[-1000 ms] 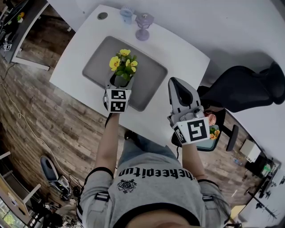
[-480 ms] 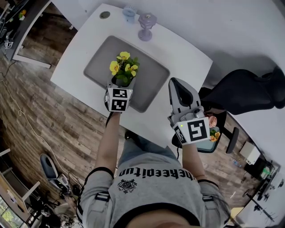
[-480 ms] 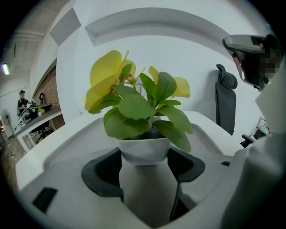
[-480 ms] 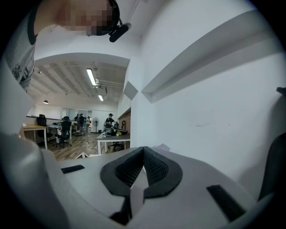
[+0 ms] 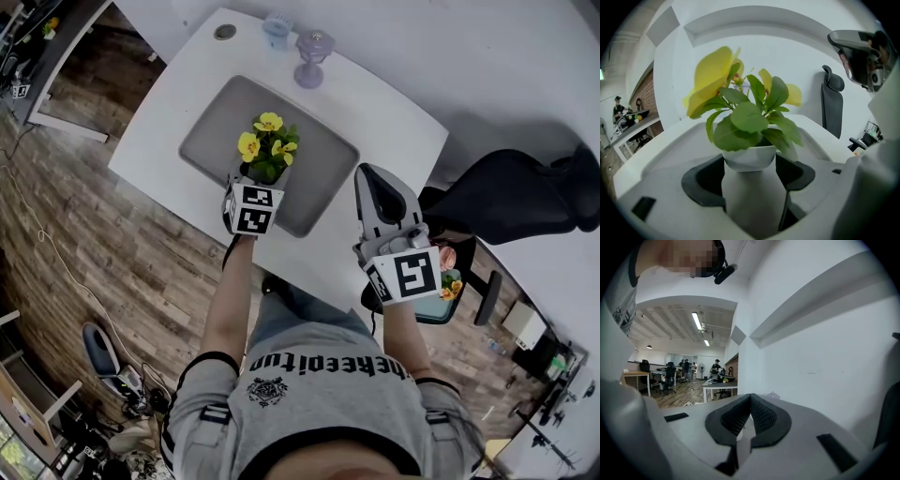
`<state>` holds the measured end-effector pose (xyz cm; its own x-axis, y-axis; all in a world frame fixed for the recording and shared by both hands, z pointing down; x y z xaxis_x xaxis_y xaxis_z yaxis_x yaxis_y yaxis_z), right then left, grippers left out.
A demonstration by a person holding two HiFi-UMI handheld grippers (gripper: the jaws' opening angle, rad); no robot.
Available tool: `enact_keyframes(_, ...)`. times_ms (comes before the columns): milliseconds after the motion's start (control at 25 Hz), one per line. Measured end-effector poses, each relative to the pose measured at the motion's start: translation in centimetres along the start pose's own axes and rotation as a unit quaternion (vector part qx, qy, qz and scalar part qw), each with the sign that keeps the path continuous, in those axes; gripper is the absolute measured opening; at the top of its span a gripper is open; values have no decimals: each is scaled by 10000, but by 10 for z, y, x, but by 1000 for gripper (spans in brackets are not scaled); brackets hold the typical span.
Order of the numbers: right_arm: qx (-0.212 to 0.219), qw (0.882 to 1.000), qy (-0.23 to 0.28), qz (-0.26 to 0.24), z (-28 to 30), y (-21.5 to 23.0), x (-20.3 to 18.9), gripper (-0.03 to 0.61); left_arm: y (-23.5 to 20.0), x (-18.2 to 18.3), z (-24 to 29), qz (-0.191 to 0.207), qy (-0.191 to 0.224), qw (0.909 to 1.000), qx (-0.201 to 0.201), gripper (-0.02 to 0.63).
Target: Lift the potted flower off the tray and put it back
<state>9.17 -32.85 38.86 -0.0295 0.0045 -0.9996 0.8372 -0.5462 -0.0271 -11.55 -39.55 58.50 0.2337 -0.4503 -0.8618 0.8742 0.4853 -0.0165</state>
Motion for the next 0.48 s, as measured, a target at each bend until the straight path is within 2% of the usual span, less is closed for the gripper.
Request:
enact_keyframes(320,67,10000,67,-4,-4,-7,5,3,-1,6,-20,-135,-39,9998,-136,333)
enact_keyframes(480,140,9998,128,-1,-9,-16,9,2,1,5,-35,-163,-32,9998,-70,331)
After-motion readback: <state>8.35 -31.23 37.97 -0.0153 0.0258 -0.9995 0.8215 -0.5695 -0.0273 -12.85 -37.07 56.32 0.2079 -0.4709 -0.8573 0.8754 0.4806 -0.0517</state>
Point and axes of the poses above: the fingertips, and each gripper's own axes: z forward along the fingers, y to its right, x out of its top, the point moved 9 cm from there along -z, backward along the fingers, and after that the axes turned 6 degrees about y, right-handed, at the moved point
